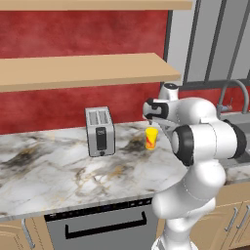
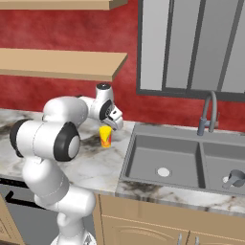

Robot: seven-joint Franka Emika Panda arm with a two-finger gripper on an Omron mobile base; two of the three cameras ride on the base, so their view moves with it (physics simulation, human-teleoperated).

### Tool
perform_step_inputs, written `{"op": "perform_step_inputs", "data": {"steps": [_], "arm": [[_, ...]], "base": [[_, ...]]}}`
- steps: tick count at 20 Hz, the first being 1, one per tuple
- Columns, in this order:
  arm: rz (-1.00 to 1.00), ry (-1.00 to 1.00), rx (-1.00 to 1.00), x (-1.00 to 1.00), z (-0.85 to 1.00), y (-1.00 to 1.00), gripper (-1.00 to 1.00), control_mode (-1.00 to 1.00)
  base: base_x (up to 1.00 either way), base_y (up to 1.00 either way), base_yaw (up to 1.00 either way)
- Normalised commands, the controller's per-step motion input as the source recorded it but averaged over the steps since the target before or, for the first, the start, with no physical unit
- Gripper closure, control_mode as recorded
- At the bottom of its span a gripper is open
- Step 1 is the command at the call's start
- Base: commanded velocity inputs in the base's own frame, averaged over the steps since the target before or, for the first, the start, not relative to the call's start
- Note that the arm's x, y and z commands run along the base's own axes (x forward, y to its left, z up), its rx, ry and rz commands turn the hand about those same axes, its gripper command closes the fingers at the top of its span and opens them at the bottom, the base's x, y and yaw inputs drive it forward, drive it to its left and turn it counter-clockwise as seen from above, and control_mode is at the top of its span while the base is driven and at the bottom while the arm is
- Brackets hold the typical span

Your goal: Move any existing items from the left basin to the right basin for drying. Then move the cup from the counter to the left basin of the sink for washing.

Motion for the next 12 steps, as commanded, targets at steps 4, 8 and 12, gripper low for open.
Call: {"op": "perform_step_inputs", "data": {"steps": [4,8,12], "arm": [[0.0,0.0,0.0,0.03,-0.05,0.0,-1.0,-1.0],[0.0,0.0,0.0,0.0,0.0,0.0,-1.0,-1.0],[0.0,0.0,0.0,0.0,0.0,0.0,-1.0,-1.0]], "base": [[0.0,0.0,0.0],[0.0,0.0,0.0],[0.0,0.0,0.0]]}}
